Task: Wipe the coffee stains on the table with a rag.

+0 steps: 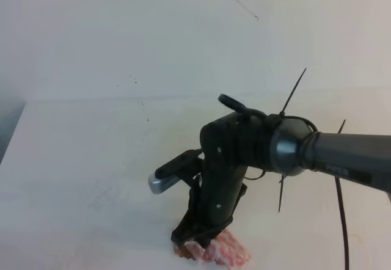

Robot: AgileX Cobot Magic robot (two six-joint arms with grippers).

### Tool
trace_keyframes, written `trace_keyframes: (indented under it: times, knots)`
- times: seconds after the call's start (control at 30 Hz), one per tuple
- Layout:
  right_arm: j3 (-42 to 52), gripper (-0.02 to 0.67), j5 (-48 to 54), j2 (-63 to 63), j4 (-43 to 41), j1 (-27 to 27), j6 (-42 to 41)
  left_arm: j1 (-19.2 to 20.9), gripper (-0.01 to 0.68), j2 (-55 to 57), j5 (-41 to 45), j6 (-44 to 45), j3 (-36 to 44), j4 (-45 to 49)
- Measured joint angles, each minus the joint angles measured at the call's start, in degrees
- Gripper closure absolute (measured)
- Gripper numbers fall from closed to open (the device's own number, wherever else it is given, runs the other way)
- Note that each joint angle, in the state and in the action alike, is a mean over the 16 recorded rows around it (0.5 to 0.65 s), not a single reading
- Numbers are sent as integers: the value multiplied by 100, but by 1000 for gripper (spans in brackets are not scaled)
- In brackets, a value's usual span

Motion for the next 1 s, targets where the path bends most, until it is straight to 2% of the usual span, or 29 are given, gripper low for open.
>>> trace_keyframes:
  times: [0.2,0.37,0.67,1.0]
  knots:
    - [0,622,27,-1,-187,329,200,0,676,-30,-18,0,33,0]
    - [0,622,167,-4,-635,255,549,0,676,-10,-6,0,11,0]
    - [69,622,484,-36,-1403,-657,1096,0,675,-10,-6,0,0,0]
    - [915,622,-69,-438,-1393,-1734,1106,0,675,-10,-6,0,0,0]
